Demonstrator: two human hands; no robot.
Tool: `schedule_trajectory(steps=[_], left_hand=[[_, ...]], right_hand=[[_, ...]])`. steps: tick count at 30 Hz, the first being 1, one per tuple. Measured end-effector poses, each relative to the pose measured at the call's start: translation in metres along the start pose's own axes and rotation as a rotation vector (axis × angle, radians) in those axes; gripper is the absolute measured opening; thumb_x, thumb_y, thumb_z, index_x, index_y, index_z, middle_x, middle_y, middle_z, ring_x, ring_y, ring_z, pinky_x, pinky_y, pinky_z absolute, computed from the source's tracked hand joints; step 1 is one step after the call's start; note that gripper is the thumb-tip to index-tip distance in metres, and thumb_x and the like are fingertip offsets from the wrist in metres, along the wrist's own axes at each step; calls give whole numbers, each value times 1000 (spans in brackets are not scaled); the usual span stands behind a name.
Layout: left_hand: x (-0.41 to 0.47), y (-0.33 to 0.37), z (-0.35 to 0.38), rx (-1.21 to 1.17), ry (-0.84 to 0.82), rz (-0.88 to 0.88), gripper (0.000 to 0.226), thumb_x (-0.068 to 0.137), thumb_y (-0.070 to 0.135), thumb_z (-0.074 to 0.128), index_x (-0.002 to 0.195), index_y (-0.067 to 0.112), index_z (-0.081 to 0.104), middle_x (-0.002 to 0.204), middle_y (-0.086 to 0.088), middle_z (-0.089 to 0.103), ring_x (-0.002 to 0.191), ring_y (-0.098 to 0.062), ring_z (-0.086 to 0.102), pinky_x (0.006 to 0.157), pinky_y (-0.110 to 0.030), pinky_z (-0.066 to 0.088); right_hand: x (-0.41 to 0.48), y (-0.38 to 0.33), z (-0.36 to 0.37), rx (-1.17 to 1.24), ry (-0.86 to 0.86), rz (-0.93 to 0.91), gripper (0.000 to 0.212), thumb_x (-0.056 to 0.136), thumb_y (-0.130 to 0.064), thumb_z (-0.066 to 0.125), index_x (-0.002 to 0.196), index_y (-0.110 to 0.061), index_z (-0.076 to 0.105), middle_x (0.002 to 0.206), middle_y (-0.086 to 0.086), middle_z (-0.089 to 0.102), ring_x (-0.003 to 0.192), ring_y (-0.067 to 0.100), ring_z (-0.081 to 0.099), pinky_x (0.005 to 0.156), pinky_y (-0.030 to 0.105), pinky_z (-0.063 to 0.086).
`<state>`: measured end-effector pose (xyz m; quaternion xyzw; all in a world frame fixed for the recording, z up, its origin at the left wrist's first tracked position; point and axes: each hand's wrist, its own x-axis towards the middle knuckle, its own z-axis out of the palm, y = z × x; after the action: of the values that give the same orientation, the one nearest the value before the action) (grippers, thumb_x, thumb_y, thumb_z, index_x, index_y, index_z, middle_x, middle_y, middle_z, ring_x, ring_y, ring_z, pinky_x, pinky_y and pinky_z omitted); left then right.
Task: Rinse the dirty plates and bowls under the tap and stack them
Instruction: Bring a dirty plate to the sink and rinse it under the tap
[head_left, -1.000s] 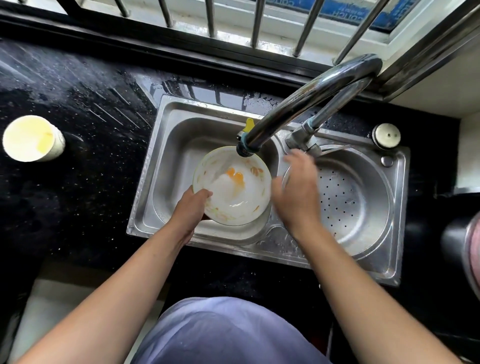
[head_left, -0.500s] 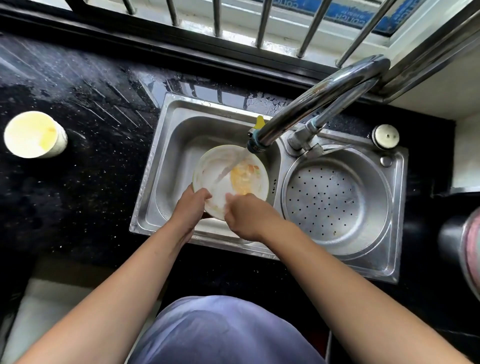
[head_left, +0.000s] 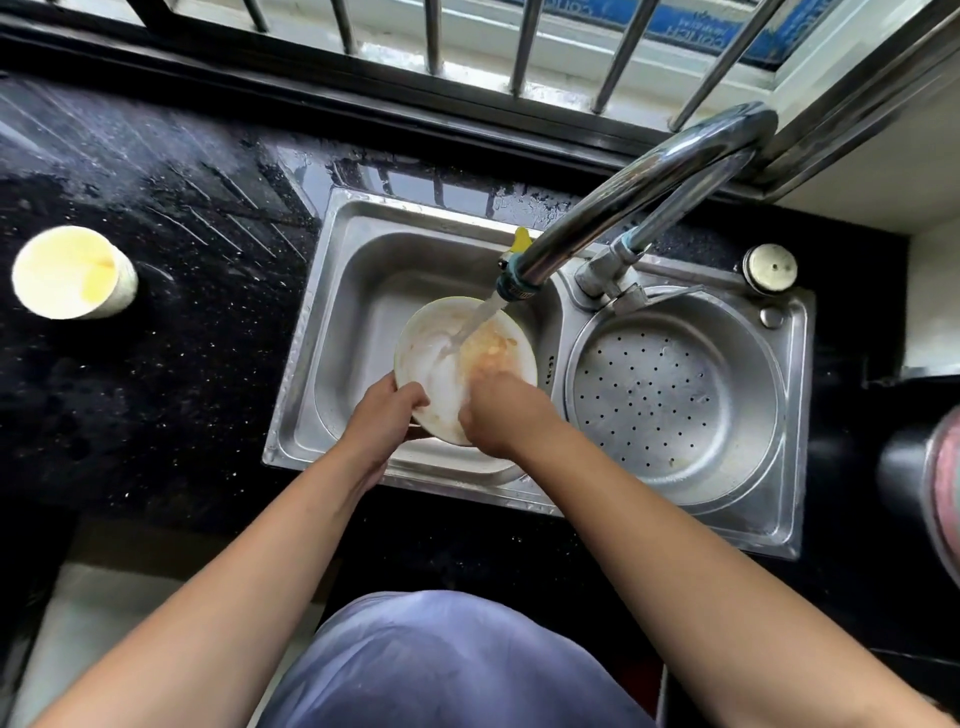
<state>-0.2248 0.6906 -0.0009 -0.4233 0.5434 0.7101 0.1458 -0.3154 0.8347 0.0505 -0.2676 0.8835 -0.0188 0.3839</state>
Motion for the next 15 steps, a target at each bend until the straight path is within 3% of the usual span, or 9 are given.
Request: schedule_trajectory(steps=[3, 6, 7, 9, 11, 13, 15], left_hand=[[-5, 2, 3, -27, -49, 10, 24, 63, 22, 62, 78, 29, 79, 73, -2, 77, 64, -17, 73, 63, -30, 62], [-7, 1, -2, -108, 11, -4, 24, 70, 14, 61, 85, 19, 79, 77, -4, 80, 68, -19, 75, 63, -31, 62], [-7, 1, -5, -130, 38, -16, 25, 71, 13, 59, 89, 15, 75, 78, -4, 80, 70, -20, 76, 63, -32, 63], [-8, 0, -9, -137, 64, -30, 30, 70, 14, 58, 98, 10, 69, 85, -8, 78, 77, -24, 74, 65, -35, 64], [-11, 0, -8, -113, 57, -29, 30, 70, 15, 59, 98, 9, 67, 90, -10, 74, 81, -27, 71, 70, -38, 65], [-13, -1, -4, -113, 49, -30, 26, 70, 15, 60, 94, 10, 68, 82, -9, 75, 75, -26, 72, 72, -41, 65], [-15, 2, -2, -127, 48, -22, 20, 71, 12, 60, 87, 13, 71, 71, -5, 77, 64, -22, 74, 66, -37, 66]], right_hand=[[9, -19, 1, 156, 18, -222, 46, 103, -26, 42, 145, -7, 41, 150, 23, 44, 128, 41, 55, 98, 43, 46], [4, -12, 8, 255, -99, -301, 46, 101, -24, 37, 143, -18, 53, 156, 14, 48, 138, 34, 51, 111, 42, 43], [1, -6, 11, 202, -107, -264, 45, 99, -27, 35, 135, -18, 61, 149, 15, 57, 135, 34, 54, 107, 42, 47], [4, 3, 13, 60, -57, -150, 40, 98, -30, 36, 118, -12, 65, 129, 16, 66, 116, 37, 62, 84, 35, 48], [12, -1, 10, 16, 4, -37, 37, 98, -25, 42, 125, -5, 60, 127, 17, 62, 112, 38, 62, 77, 35, 42], [17, -16, 5, 113, 26, -78, 43, 99, -21, 45, 136, -1, 51, 138, 22, 57, 119, 39, 59, 85, 37, 46], [17, -29, 5, 235, -20, -239, 41, 100, -19, 43, 137, -5, 54, 147, 23, 51, 128, 40, 54, 103, 40, 45]])
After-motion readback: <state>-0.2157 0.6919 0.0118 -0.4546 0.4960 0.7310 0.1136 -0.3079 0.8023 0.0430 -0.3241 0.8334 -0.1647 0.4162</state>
